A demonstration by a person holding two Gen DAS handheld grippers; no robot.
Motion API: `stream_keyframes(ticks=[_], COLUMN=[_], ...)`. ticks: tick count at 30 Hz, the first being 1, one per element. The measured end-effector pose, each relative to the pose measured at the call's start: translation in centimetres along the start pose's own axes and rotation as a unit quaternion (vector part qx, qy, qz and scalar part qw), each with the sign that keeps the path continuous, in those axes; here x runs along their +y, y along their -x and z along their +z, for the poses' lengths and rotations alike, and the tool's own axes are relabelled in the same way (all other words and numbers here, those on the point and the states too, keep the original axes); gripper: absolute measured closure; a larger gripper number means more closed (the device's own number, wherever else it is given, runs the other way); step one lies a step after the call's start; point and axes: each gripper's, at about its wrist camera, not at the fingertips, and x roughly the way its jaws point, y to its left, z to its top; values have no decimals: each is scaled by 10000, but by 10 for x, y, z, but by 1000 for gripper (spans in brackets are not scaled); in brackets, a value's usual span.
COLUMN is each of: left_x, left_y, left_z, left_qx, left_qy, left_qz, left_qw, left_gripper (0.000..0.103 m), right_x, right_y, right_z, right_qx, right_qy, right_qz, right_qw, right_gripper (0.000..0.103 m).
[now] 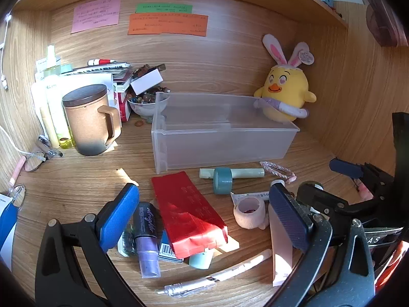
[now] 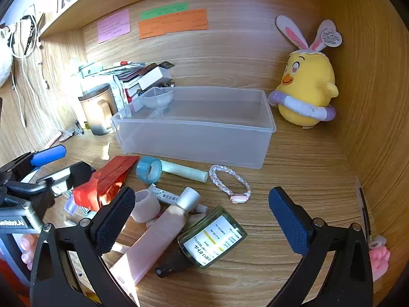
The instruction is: Organize objects
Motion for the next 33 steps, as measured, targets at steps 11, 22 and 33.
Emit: stream_keyframes(ticks=[11,22,33], left_x=[2,6,6], left_y=[-2,-3,-3], left_z=[-1,-2,-2], left_qx=[-14,-3,3], left_qy=[9,53,51], left_qz=[181,280,283], left_qw=[9998,9996,9996], left_gripper=[0,0,0], right_x=[-4,-3,-4], right_y=[-1,-1,-1], right_z=[-1,-3,-3], right_qx=[34,31,33], right_qy=[-46,-59,-90], right_qz=[28,36,56], right_qw=[10000,10000,9999], right_gripper=[0,0,0])
